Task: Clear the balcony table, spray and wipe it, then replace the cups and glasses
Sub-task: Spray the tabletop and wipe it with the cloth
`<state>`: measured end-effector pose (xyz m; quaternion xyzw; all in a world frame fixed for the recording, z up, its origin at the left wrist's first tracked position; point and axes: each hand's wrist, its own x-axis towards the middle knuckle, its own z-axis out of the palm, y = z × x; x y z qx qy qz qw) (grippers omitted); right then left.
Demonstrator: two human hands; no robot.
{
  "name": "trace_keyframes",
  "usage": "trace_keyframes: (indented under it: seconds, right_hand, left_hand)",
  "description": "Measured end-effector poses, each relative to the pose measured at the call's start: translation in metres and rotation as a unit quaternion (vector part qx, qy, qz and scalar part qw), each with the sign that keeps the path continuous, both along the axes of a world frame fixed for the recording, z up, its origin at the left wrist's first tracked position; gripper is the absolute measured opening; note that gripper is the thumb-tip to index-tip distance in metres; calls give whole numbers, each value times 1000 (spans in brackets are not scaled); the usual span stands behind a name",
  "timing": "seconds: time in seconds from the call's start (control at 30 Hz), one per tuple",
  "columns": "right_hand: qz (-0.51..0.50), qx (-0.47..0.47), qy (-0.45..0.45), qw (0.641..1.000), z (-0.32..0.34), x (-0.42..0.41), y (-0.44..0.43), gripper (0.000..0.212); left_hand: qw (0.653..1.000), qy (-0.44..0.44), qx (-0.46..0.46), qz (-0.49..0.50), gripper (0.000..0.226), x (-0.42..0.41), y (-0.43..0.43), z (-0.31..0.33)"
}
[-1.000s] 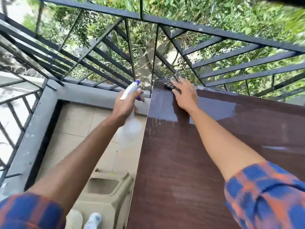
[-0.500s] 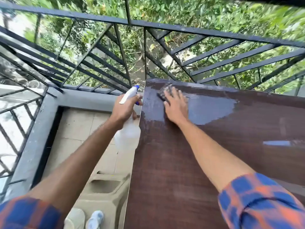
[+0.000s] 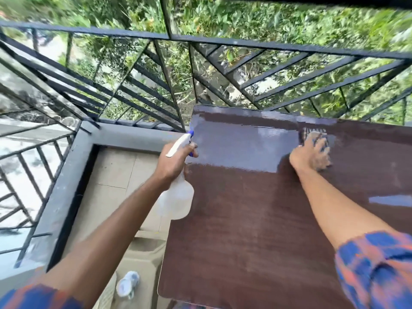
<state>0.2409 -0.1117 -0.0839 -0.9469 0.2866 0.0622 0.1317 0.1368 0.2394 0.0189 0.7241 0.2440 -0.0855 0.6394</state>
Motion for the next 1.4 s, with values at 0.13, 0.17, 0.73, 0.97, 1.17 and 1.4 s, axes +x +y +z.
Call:
trace_keyframes:
  seconds: [0.13,0.17,0.73,0.97,1.17,1.4]
  right_hand:
    - [228,29,-10,973,2,-61,102,62]
    - [321,30,-11,947,0,-87,125,62]
    - [140,9,8,990,7,-128,-22,62]
    - [665,84,13,742,-1,-255,26,44]
    - [387,-11,-20,922,-8,-185,-139,57]
    - [120,-8,-14,993,5,-173,-173,65]
  left_hand:
    - [1000,11,-9,18,25,-20,-14,1]
    - [1000,14,-7,20,24,-25,-18,1]
    - [1000,21,10,-5,16,-96,-108,25]
    - [999,2,48,-20,22,-105,-155,16]
    - [995,14,57,-75,18,-117,-192,5]
    - [997,11,44,-69,13,-130,-226,3]
